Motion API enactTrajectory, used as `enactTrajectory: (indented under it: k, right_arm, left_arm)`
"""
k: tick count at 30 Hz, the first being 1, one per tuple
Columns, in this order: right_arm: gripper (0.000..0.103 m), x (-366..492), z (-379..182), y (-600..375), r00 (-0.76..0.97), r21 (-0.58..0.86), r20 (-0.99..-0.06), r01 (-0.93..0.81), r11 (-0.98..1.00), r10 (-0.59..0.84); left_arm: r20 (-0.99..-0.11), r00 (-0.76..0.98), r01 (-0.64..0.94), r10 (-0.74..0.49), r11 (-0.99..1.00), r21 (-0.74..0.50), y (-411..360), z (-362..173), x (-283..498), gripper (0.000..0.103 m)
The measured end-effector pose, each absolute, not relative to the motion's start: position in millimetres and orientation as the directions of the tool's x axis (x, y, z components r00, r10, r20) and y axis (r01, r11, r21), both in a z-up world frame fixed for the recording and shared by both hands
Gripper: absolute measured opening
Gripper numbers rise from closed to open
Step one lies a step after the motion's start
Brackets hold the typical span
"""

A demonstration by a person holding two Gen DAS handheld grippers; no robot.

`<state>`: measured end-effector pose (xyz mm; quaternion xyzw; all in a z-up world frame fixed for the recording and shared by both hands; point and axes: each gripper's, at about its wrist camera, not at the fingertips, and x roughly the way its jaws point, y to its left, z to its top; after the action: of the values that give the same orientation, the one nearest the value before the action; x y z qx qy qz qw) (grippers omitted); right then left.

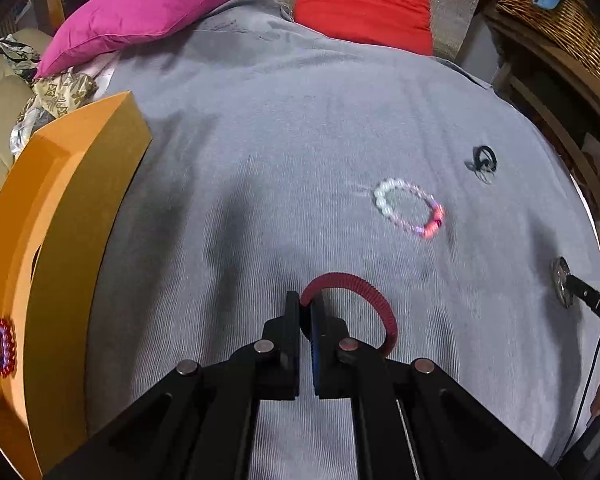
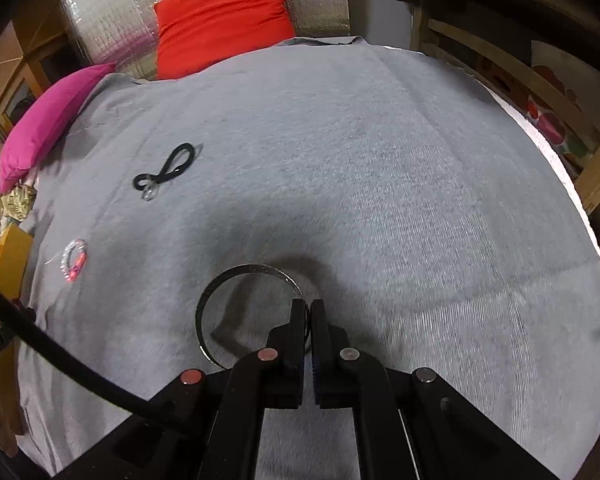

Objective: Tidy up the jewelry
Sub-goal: 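Lift both bangles and move them toward the orange box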

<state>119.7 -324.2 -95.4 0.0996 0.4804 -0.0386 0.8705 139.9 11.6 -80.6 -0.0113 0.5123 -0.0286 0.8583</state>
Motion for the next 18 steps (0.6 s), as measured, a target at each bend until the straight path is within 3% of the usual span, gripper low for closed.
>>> enactTrajectory:
  k: [18]
  right_arm:
    - [0.003, 62, -78, -277, 0.575, 0.203, -0.810, 0.094, 0.975, 0.113]
  left_arm:
    - [-0.877, 0.475, 0.050, -0.076, 0.997, -0.059, 4, -76, 92, 0.005]
